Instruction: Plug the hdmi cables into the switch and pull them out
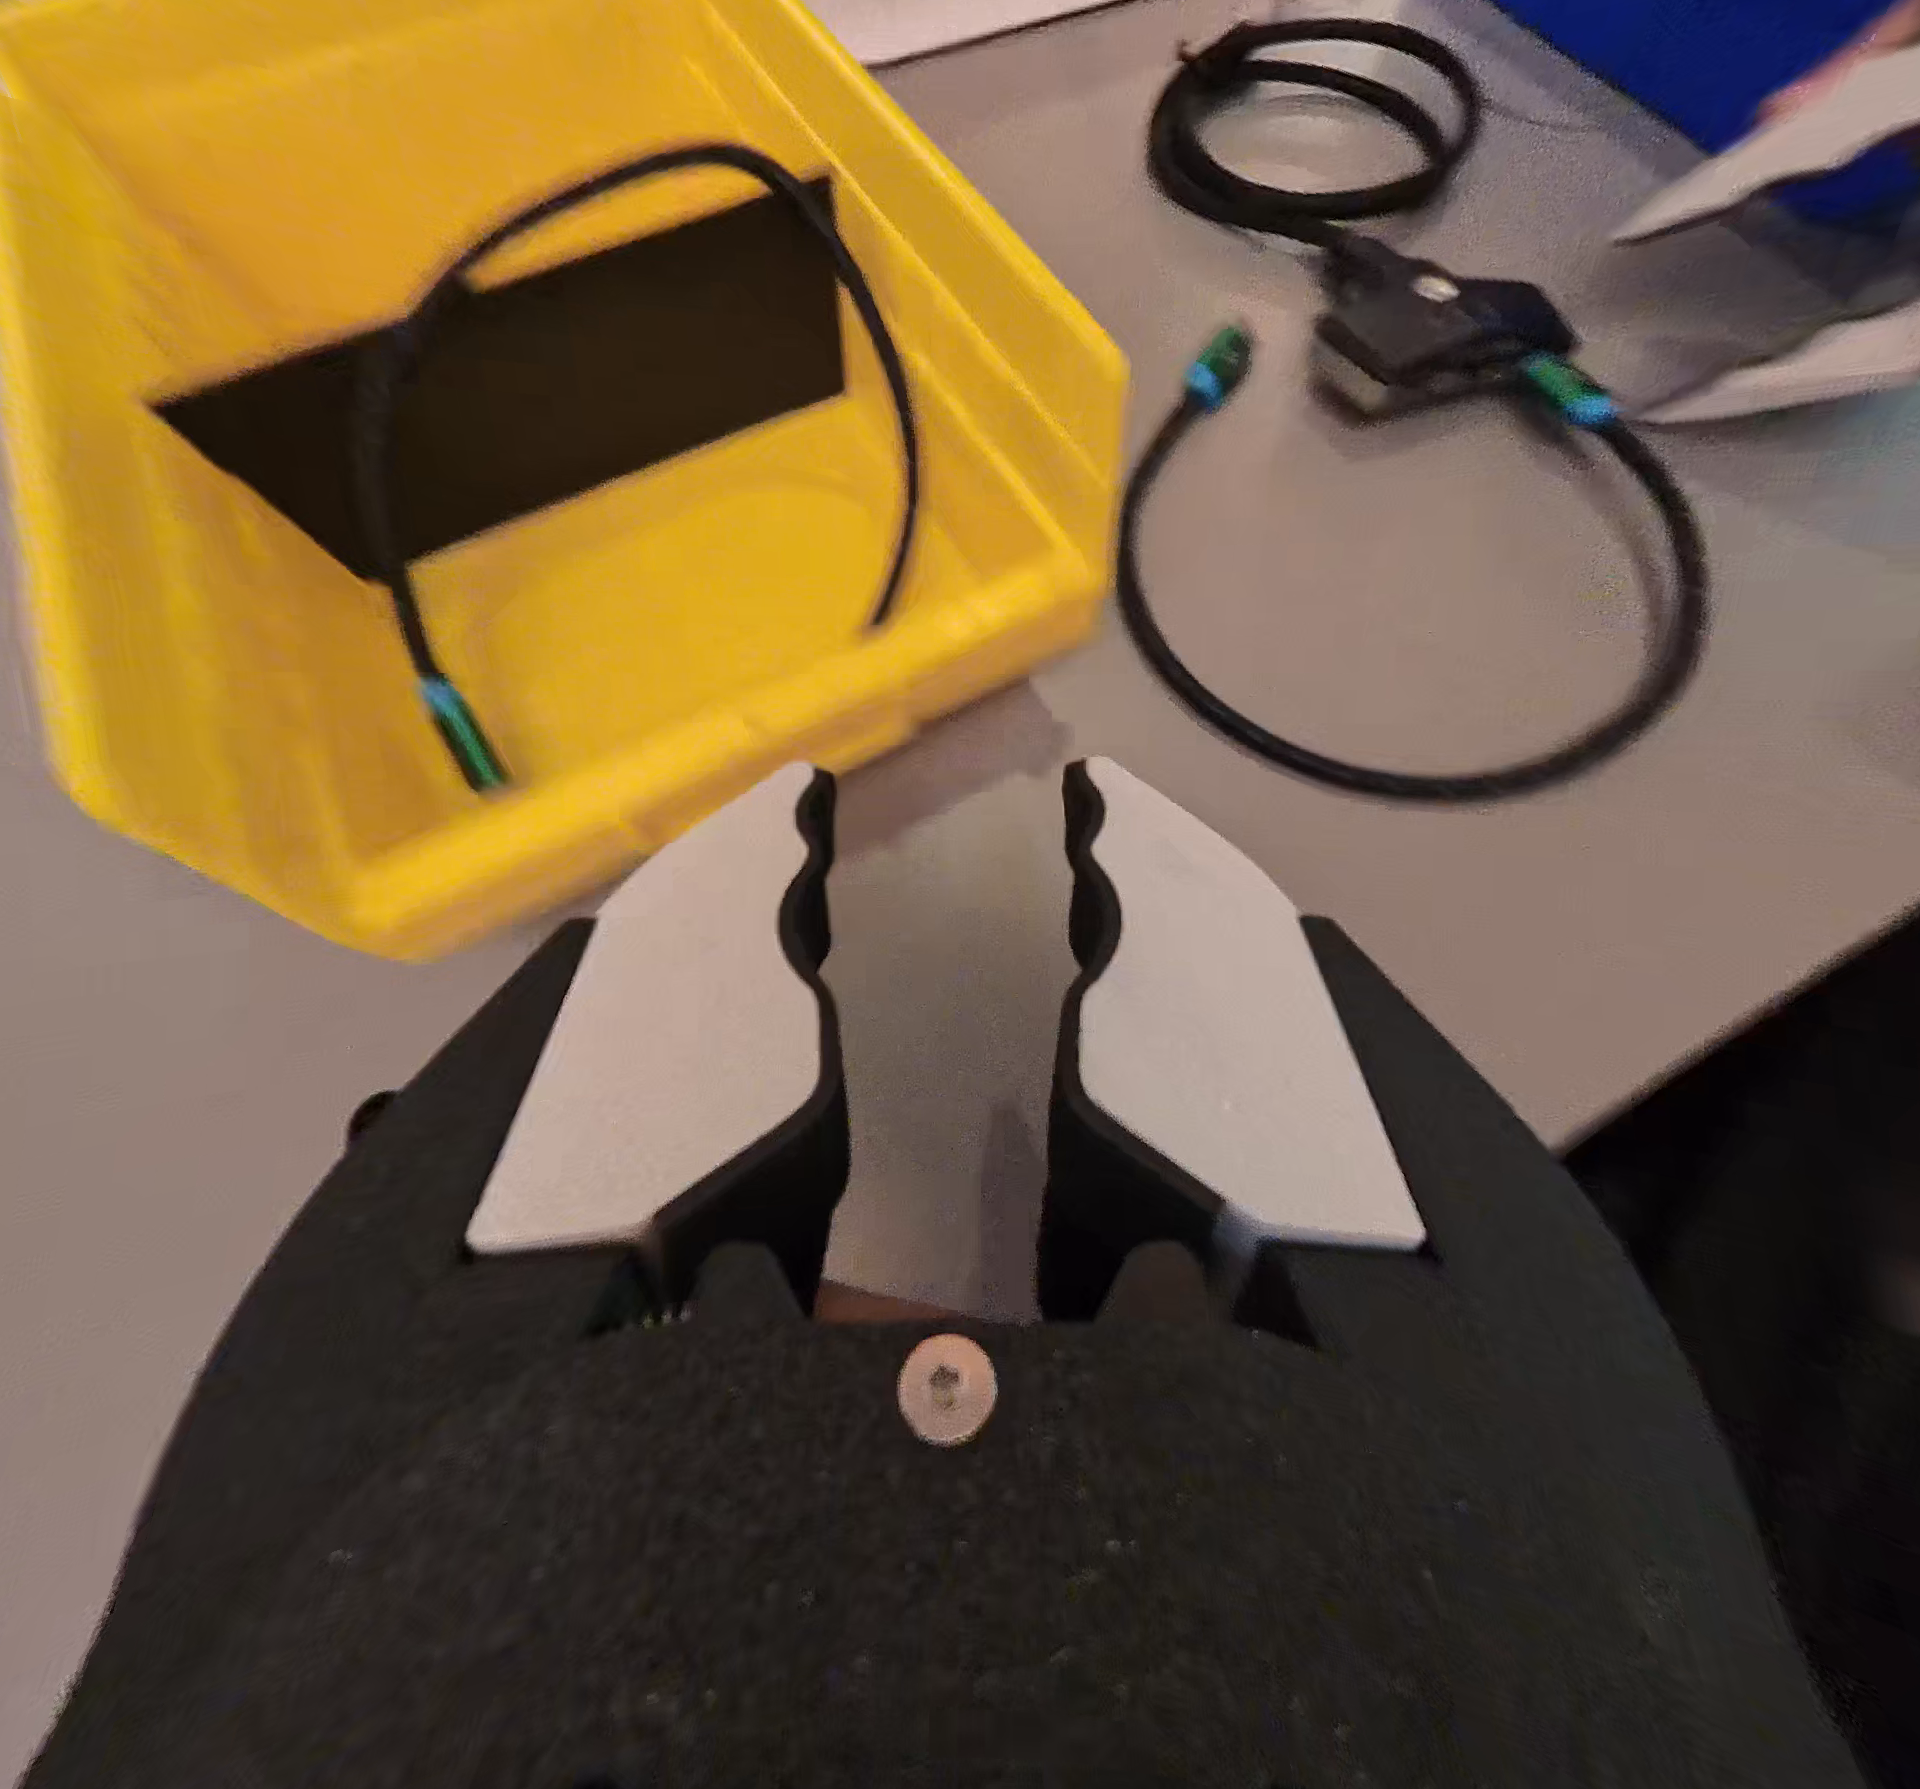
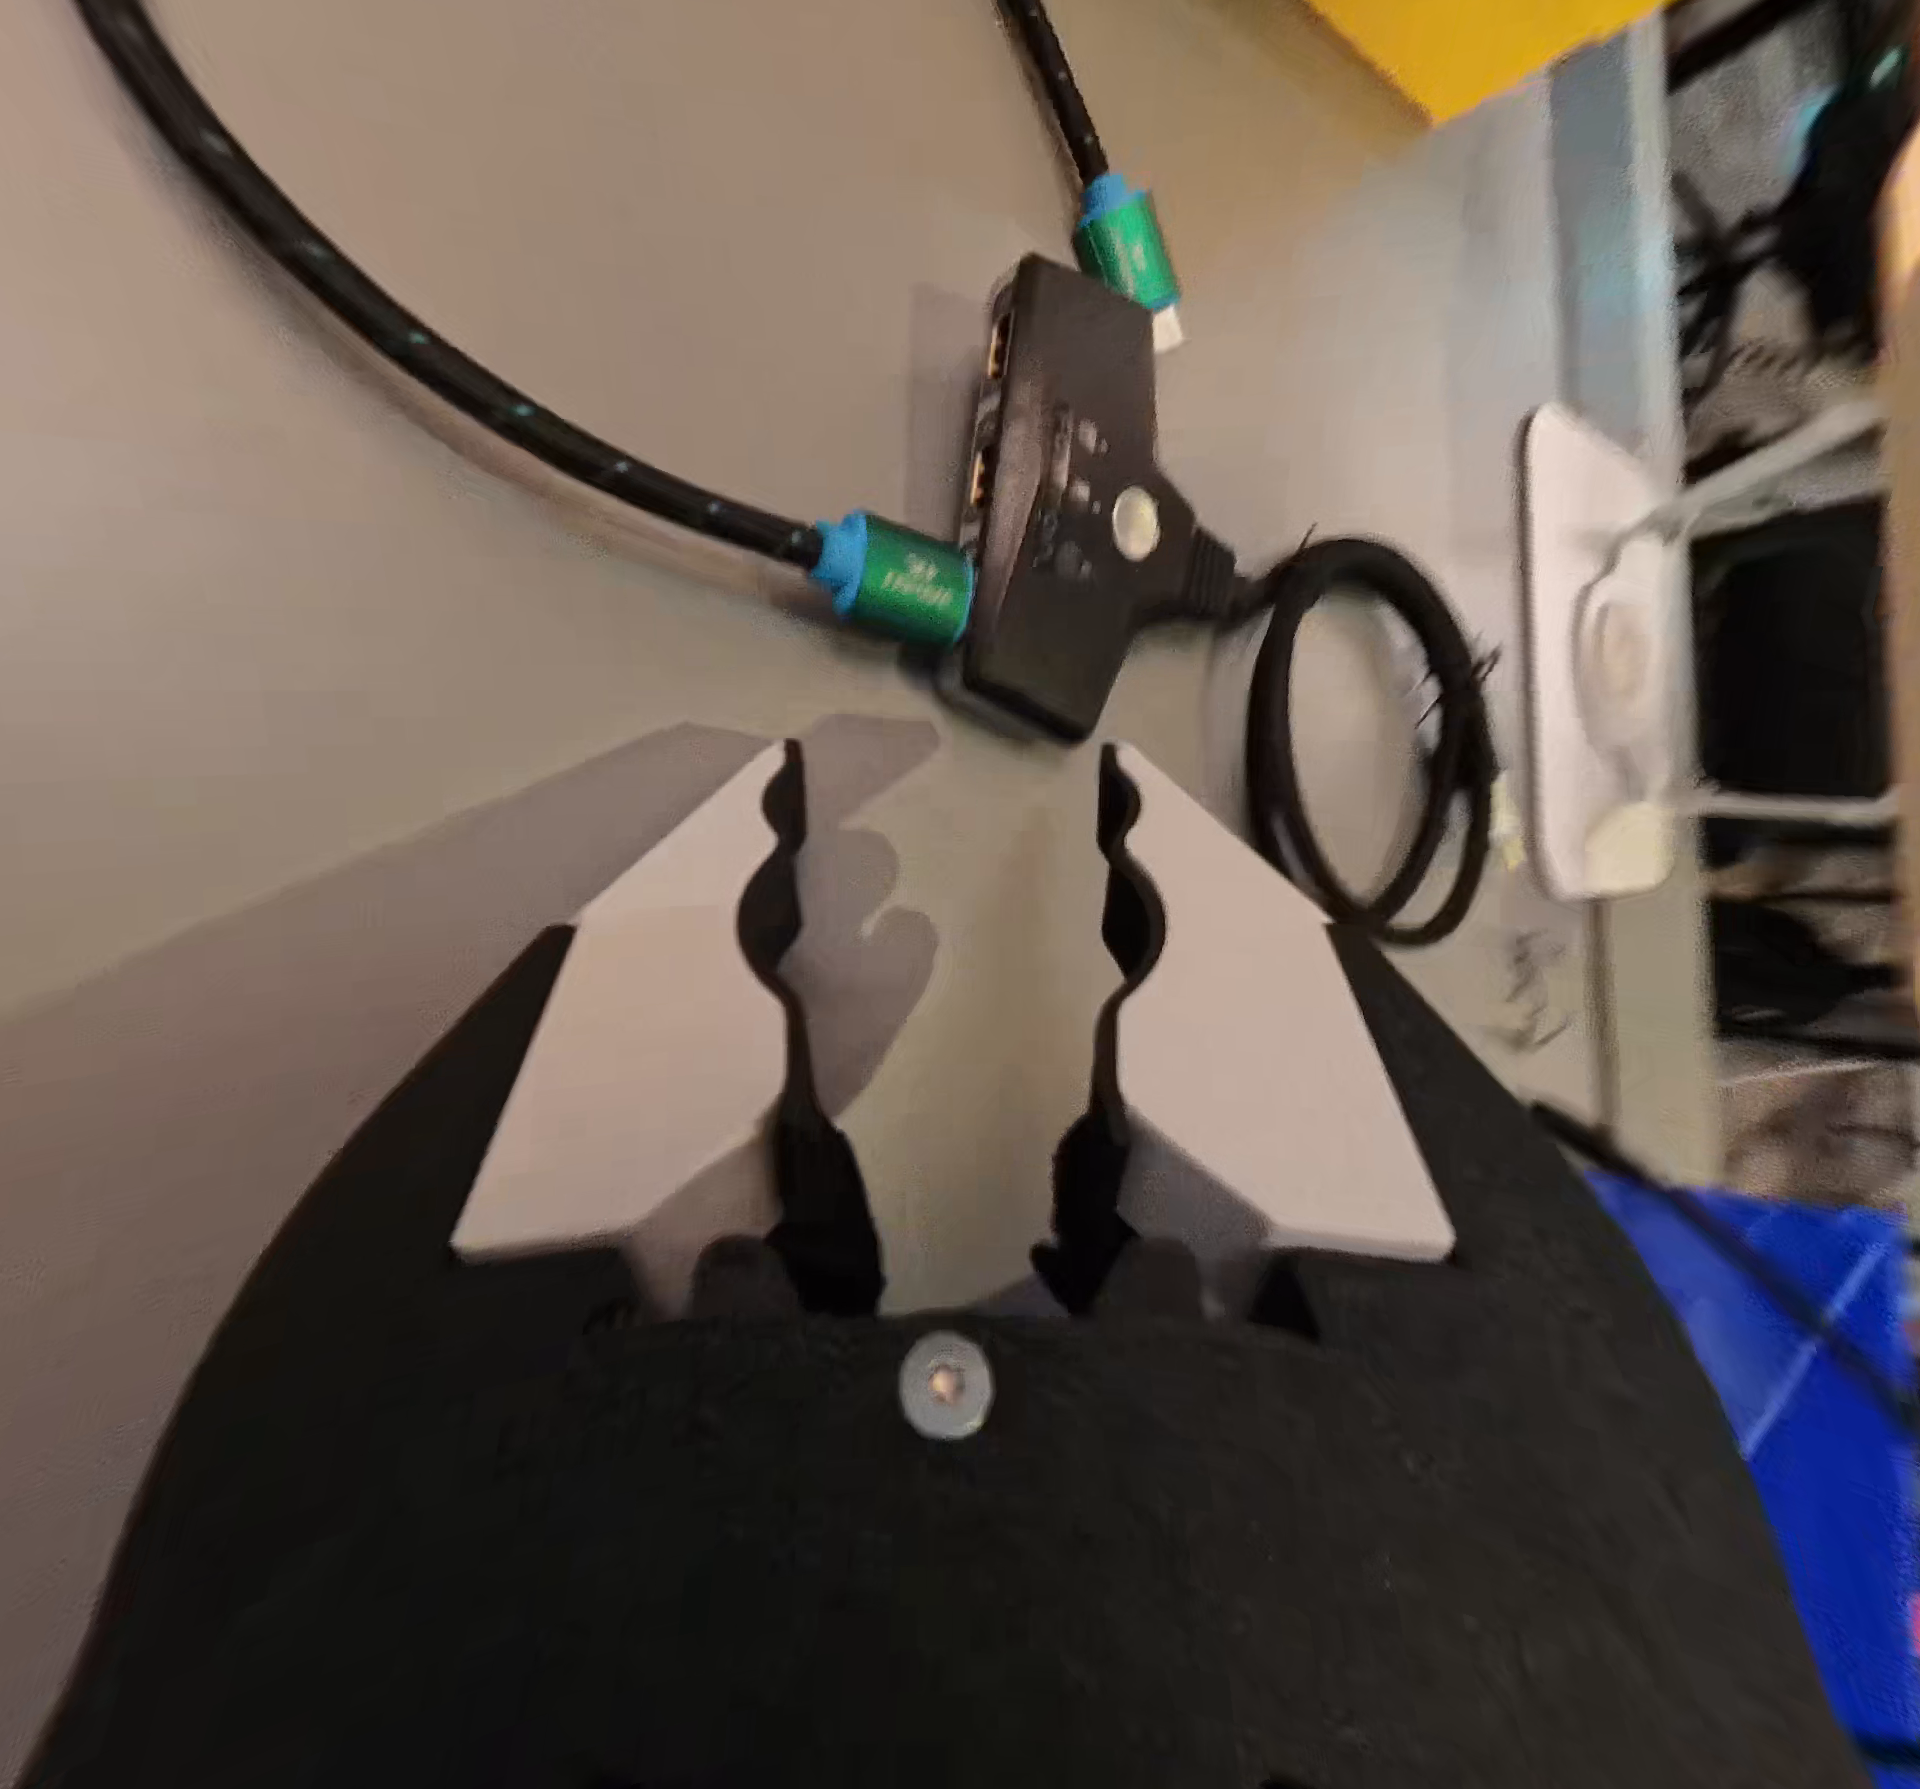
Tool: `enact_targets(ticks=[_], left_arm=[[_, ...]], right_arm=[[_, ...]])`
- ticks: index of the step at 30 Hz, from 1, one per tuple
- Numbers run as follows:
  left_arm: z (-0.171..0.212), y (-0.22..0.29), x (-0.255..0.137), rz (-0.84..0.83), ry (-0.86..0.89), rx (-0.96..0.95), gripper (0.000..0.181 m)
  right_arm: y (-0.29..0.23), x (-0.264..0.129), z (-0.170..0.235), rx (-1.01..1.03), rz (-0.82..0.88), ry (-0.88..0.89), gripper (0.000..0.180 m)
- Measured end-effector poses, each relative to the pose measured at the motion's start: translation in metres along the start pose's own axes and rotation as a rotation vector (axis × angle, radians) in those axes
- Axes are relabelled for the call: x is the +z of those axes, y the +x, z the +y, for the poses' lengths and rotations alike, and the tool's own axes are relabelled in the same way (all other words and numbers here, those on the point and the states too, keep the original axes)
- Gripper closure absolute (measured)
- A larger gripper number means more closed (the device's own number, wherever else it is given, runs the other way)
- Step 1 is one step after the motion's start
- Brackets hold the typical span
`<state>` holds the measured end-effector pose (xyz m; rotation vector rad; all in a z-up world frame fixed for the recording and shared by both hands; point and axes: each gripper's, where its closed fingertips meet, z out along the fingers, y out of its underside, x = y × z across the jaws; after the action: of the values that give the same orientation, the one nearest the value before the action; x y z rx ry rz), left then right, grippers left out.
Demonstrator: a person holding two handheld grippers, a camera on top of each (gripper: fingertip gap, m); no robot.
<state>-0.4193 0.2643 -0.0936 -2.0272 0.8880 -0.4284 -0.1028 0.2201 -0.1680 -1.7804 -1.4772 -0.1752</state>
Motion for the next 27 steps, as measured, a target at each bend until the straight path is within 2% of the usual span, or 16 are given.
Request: enact_targets(ticks=[4, 8, 11, 12, 15, 18, 23, 27], left_arm=[[-0.049, -0.079, 0.042, -0.183, -0.134, 0.105, 0.139], [-0.049, -0.137, 0.092, -0.343, -0.398, 0.242, 0.140], [-0.029, -0.146, 0.114, -0.341, -0.563, 0.338, 0.169], [-0.026, -0.147, 0.117, -0.356, -0.580, 0.374, 0.172], [-0.028, -0.147, 0.119, -0.374, -0.556, 0.430, 0.174], [-0.044, -0.145, 0.109, -0.325, -0.494, 0.387, 0.175], [-0.100, -0.134, 0.067, -0.240, -0.333, 0.382, 0.174], [-0.155, -0.102, 0.028, -0.162, -0.179, 0.421, 0.175]], right_arm=[[-0.007, -0.046, -0.014, 0.326, -0.013, 0.136, 0.122], [-0.042, -0.082, -0.050, 0.614, -0.130, 0.354, 0.123], [-0.075, -0.107, -0.076, 0.752, -0.249, 0.526, 0.124], [-0.084, -0.118, -0.085, 0.788, -0.307, 0.584, 0.124], [-0.097, -0.146, -0.098, 0.850, -0.394, 0.700, 0.125], [-0.095, -0.151, -0.087, 0.871, -0.324, 0.695, 0.126], [-0.091, -0.150, -0.072, 0.883, -0.226, 0.676, 0.127], [-0.072, -0.153, -0.070, 0.829, -0.074, 0.700, 0.126]])
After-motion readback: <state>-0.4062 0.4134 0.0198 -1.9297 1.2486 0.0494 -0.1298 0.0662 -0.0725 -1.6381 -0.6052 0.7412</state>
